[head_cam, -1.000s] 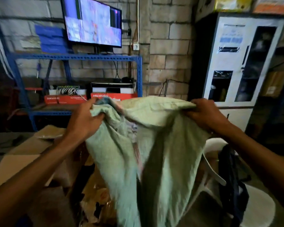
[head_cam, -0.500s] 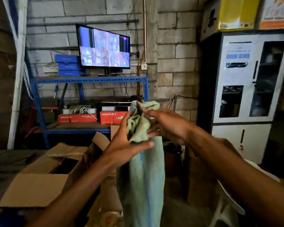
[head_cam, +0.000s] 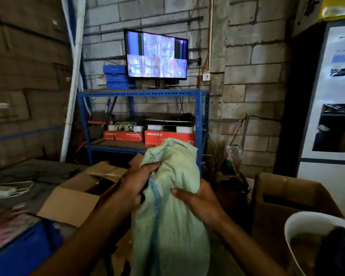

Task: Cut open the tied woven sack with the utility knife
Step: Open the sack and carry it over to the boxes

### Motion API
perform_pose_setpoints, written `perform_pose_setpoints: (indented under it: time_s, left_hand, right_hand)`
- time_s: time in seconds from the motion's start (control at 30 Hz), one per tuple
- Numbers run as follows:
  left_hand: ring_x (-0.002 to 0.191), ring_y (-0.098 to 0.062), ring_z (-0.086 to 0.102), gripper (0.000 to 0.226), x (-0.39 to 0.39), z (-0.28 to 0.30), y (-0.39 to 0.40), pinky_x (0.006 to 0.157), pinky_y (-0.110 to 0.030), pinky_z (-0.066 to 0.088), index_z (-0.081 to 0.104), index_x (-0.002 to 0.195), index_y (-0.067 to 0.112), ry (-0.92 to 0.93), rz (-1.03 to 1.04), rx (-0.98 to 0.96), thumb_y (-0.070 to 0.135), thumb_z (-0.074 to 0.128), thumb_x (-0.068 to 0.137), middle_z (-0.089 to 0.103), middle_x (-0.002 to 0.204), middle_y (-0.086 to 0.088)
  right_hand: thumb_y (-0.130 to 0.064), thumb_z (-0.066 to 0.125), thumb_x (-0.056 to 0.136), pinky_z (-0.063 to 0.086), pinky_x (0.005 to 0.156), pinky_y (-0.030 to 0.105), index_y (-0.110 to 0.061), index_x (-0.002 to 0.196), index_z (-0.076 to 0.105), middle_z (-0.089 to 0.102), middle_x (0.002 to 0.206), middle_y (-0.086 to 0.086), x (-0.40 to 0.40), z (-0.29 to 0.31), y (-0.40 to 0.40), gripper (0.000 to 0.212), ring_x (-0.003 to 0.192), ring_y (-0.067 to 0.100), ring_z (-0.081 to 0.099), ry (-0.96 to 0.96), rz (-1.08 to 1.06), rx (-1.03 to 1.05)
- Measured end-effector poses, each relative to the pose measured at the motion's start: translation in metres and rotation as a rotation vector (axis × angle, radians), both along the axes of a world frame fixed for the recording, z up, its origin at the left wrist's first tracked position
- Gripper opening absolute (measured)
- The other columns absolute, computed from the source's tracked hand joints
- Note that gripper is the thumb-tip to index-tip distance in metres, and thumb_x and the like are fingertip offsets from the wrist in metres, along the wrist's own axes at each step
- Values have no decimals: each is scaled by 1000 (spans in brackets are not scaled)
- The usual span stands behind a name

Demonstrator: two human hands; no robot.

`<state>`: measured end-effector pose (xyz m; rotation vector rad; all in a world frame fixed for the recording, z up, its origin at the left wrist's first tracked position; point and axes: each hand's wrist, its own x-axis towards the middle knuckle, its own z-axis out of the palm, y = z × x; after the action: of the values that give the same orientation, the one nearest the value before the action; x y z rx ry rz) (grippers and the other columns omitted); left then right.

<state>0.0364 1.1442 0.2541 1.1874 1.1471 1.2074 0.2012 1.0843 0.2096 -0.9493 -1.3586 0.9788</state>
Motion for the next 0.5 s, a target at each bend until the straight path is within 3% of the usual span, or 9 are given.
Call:
perform_pose_setpoints:
  time_s: [0.03,0.1,0.17,0.23,0.27,0.3,0.4,0.47,0.5]
  left_hand:
    - [90,-26,67,61,0,-6,-5,73,-33,57,56,119,10,64,143,80,27,81,66,69,106,-10]
    - [108,-21,56,78,-5,-10,-28,90,-34,47,44,129,11,383,430,458,32,82,65,56,124,-6]
    - [127,-17,43,89,-4,-10,-54,101,-32,37,37,139,17,606,334,809,51,74,65,44,139,-1]
    - [143,-14,18,105,2,-18,-74,113,-31,22,19,147,25,963,98,783,74,58,63,21,153,8]
    - [144,-14,14,109,2,-28,-75,114,-29,19,12,148,25,1130,93,726,78,53,61,17,154,7]
    - [141,-17,23,106,1,-38,-77,111,-26,23,17,147,21,1185,129,707,76,52,63,26,152,3]
    - [105,-26,62,73,-17,-51,-80,79,-18,43,56,124,9,1015,263,701,58,50,71,67,115,-3]
    - [81,-30,65,55,-35,-51,-78,68,-18,45,67,99,4,830,393,558,50,58,70,70,86,-1]
    - [77,-31,65,43,-44,-52,-75,69,-25,48,67,90,3,701,481,445,42,65,72,70,81,-6]
  right_hand:
    - [-14,78,71,56,88,40,-19,103,66,73,104,4,2,-4,5,35,100,22,68,28,-41,-15]
    - [-10,77,70,54,89,43,-22,90,69,73,97,2,6,-9,16,25,95,23,68,53,-67,-63]
    - [-9,76,68,54,89,46,-20,83,71,75,90,3,10,-8,25,19,91,25,69,54,-6,-146]
    - [-15,76,67,55,87,53,-15,93,72,76,91,11,7,0,27,26,88,30,71,80,144,-248]
    - [-15,74,70,56,85,52,-12,96,71,76,93,13,5,5,26,27,86,31,71,104,222,-286]
    - [-14,72,73,58,82,46,-11,98,70,76,94,12,5,11,25,26,86,29,71,103,289,-299]
    - [-27,69,79,56,74,21,-20,108,66,73,100,-5,7,15,19,30,97,18,67,-126,398,-180]
    - [-34,72,76,48,83,10,-26,133,44,56,125,-13,14,4,12,63,118,11,52,-358,420,-25]
    - [-39,76,70,42,95,14,-31,143,24,40,138,-16,17,-8,8,90,129,8,38,-457,420,38]
